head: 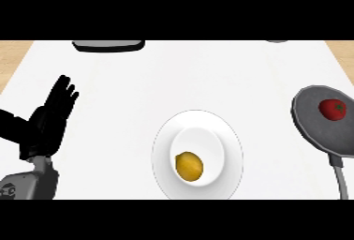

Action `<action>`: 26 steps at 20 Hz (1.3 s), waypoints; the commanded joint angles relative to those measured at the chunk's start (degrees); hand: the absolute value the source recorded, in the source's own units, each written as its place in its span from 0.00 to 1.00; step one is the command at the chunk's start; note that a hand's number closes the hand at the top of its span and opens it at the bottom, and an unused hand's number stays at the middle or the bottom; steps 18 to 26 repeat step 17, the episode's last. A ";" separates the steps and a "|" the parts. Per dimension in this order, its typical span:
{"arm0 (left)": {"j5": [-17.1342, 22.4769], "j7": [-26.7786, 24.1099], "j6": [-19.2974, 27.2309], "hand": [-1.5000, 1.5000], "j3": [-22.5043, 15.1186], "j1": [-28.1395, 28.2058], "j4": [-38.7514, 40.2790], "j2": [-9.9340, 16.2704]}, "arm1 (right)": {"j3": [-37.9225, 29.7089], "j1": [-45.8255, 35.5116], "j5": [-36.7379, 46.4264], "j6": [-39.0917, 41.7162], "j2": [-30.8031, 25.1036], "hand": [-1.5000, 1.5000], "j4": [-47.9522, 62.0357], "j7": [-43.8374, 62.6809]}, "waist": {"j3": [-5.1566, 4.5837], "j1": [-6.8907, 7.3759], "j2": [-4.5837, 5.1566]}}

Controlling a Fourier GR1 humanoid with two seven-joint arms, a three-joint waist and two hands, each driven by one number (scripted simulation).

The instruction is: Pick the tomato from the plate and place it in the pan

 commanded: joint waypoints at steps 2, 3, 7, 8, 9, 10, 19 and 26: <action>0.56 0.03 -0.90 0.50 -0.21 1.30 -1.28 -0.19 | -6.35 8.54 -10.38 13.53 -3.16 0.00 -3.34 -3.69 | -0.03 -0.10 0.00; -1.03 -2.11 0.46 0.50 -0.12 0.78 1.21 -0.80 | -8.58 10.45 -13.10 17.33 -3.74 0.00 -2.27 -5.83 | -0.02 -0.98 -0.01; 0.29 -0.67 -1.06 0.50 0.11 -0.04 -0.18 -0.15 | -8.82 17.73 -17.32 24.52 -0.65 0.00 -9.79 -6.32 | -0.06 0.14 0.13; 0.10 -0.53 -0.33 0.50 0.64 0.03 0.52 -0.19 | -10.64 21.71 -18.83 28.42 -1.85 0.00 -9.72 -9.11 | -0.06 -0.35 0.08; -0.80 2.43 0.24 0.50 -1.18 -0.66 -2.02 -0.64 | -10.39 23.60 -18.89 26.47 0.93 0.00 -12.12 -8.63 | -0.04 0.23 0.15; 0.72 -2.27 -2.43 0.50 0.67 0.96 0.88 0.21 | -11.67 25.13 -21.01 28.54 0.07 0.00 -17.25 -4.60 | -0.11 0.14 0.15; -0.18 0.79 -1.31 0.50 0.55 -0.52 -0.69 -0.64 | -11.34 31.93 -22.93 27.07 4.00 0.00 -22.13 -5.60 | -0.03 0.88 0.32; -0.18 0.79 -1.31 0.50 0.55 -0.52 -0.69 -0.64 | -11.34 31.93 -22.93 27.07 4.00 0.00 -22.13 -5.60 | -0.03 0.88 0.32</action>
